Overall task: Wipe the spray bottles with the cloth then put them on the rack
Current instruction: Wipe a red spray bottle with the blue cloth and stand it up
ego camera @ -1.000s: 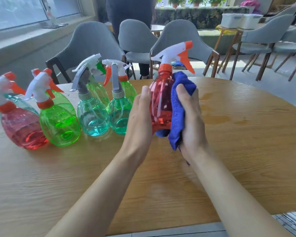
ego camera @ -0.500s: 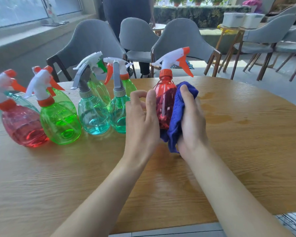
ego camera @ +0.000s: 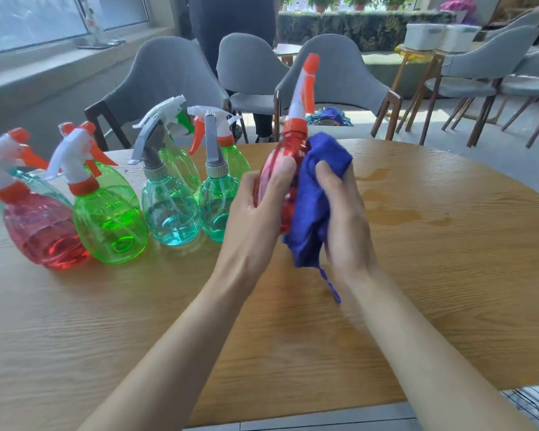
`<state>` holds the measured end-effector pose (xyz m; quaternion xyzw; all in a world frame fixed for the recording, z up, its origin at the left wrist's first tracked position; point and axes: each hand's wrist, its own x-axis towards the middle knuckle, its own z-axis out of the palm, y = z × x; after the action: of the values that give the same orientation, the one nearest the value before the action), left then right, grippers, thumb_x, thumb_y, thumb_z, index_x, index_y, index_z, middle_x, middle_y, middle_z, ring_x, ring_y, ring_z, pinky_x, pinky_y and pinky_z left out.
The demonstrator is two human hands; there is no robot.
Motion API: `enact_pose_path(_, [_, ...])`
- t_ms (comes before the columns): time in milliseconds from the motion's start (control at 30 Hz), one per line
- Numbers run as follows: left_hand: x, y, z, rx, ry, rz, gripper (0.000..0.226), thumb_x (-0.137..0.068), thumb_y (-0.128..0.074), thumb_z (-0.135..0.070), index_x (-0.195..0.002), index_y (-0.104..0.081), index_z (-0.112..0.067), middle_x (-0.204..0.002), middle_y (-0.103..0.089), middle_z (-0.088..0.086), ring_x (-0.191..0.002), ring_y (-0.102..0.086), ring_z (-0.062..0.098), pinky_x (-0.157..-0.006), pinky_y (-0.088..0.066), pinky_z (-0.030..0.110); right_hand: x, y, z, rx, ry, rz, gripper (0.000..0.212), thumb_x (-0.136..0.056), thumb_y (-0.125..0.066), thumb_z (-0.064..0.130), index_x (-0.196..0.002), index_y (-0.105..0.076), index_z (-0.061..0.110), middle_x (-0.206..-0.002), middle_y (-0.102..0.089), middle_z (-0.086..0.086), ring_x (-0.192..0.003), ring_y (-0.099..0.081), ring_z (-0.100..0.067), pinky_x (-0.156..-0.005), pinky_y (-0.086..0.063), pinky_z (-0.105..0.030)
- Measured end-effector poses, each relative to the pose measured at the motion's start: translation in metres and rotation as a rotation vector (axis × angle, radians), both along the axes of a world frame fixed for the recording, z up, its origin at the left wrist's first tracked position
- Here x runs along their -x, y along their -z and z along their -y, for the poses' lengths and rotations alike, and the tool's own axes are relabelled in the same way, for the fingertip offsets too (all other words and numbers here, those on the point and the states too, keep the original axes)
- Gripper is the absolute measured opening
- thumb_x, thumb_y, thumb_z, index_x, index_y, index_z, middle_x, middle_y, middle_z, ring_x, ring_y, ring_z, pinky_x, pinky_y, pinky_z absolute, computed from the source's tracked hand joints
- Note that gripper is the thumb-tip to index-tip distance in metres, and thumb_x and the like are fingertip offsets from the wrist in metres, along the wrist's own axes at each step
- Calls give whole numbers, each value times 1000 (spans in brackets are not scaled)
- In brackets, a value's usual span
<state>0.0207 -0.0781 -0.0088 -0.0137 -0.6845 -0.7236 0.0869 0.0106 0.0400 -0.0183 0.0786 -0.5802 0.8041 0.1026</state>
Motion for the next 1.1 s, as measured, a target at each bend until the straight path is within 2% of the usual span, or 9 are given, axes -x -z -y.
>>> enact_pose_path(67, [-3, 3, -2, 17, 72, 11, 53, -90, -66, -73, -105, -67, -23, -87, -69, -12, -80, -67, 10, -79, -56, 38, 4, -3, -5, 127, -42, 101, 52, -101, -63, 46, -141, -62, 14, -129, -69, -24, -115, -67, -50, -107, -48, -69])
enact_pose_path(167, [-1, 3, -3, 3, 95, 24, 54, -91, -65, -71, -110, -70, -21, -95, -74, -8, -88, -72, 14, -90, -59, 47, 6, -2, -8, 218, -70, 127, 54, -106, -56, 41, -144, -59, 3, -134, -69, -25, -125, -66, -45, -113, -48, -63])
enact_pose_path(400, [2, -1, 6, -195, 183, 106, 43, -104, -61, -56, -127, -77, -23, -121, -79, 11, -108, -75, 27, -108, -55, 53, 3, 0, 7, 183, -85, 94, 49, -103, -61, 41, -142, -60, 11, -135, -67, -23, -125, -65, -42, -114, -46, -65])
enact_pose_path(533, [-1, -1, 6, -153, 300, 135, 45, -102, -64, -55, -131, -74, -23, -125, -77, 13, -115, -74, 37, -105, -56, 63, 8, -7, -9, 312, -149, 190, 46, -108, -51, 45, -122, -73, 7, -113, -78, -15, -103, -76, -29, -87, -63, -43])
enact_pose_path(600, [-3, -1, 3, -91, 254, 108, 43, -101, -64, -56, -128, -75, -24, -119, -80, 8, -111, -77, 30, -102, -60, 57, 8, -6, -11, 340, -149, 220, 49, -108, -49, 46, -121, -73, 5, -108, -78, -15, -99, -76, -31, -84, -63, -42])
enact_pose_path(700, [-1, -4, -1, -62, 104, 38, 36, -104, -64, -49, -128, -74, -24, -112, -81, -5, -102, -77, 10, -89, -61, 29, 8, -1, 3, 207, -87, 169, 51, -104, -58, 47, -141, -63, 11, -129, -71, -20, -120, -69, -40, -108, -53, -58])
enact_pose_path(867, [-4, -2, 7, 233, -63, -118, 46, -101, -68, -52, -142, -60, -34, -115, -73, -22, -104, -68, -12, -87, -52, 10, 12, 8, 9, -73, 54, 47, 31, -96, -63, 51, -125, -65, 39, -117, -75, 1, -117, -71, -23, -111, -50, -58])
enact_pose_path(1000, [-11, 5, 4, 386, 13, -195, 51, -99, -71, -51, -146, -57, -35, -125, -72, -17, -114, -67, -6, -102, -54, 25, 16, -4, -6, 280, -40, 154, 38, -103, -67, 33, -138, -66, 17, -113, -74, -13, -107, -71, -31, -105, -56, -55])
enact_pose_path(1100, [-9, 8, -1, 406, -4, -220, 50, -99, -69, -56, -143, -57, -35, -127, -71, -15, -118, -67, 0, -104, -54, 32, 12, -7, -2, 328, -42, 150, 38, -103, -66, 29, -138, -63, 15, -106, -73, -11, -100, -71, -29, -93, -60, -50])
